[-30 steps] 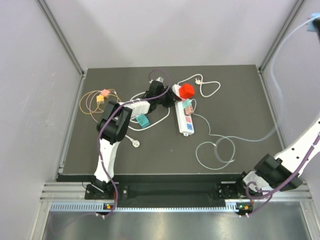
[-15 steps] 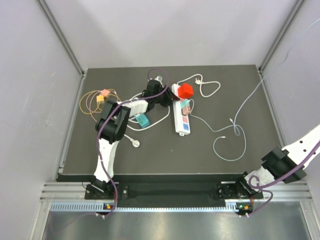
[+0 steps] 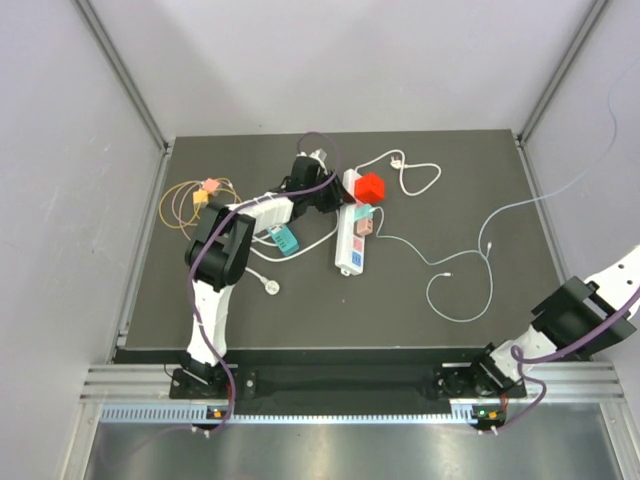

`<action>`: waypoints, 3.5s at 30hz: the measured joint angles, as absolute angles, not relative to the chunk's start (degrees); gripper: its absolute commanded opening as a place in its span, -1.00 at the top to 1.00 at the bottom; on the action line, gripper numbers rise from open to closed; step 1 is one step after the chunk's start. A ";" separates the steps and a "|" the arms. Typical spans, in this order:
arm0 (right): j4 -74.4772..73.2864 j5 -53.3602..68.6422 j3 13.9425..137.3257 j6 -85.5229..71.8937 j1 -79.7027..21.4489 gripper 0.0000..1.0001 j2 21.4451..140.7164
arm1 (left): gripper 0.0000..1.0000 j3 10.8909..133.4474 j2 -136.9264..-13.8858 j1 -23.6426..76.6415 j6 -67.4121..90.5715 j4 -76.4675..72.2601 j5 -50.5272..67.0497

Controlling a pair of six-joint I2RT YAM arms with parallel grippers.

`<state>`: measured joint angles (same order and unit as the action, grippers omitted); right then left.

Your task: Pull the plug off the socket

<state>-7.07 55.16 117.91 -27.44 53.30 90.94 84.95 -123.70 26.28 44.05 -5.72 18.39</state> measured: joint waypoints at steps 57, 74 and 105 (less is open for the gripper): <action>-34.00 27.40 83.96 23.70 14.79 -0.99 93.34 | 1.00 73.19 -116.81 26.13 40.53 -10.09 27.59; -43.57 29.41 62.87 27.77 8.62 -0.24 85.21 | 1.00 73.14 -116.81 26.13 41.04 -10.20 27.62; -68.88 55.13 104.90 31.53 21.61 1.00 94.45 | 1.00 72.49 -116.81 26.13 41.63 -10.28 27.62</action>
<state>-68.88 55.13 104.90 31.53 21.61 94.45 72.49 -116.81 26.13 41.63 -10.28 27.62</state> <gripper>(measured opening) 0.012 0.415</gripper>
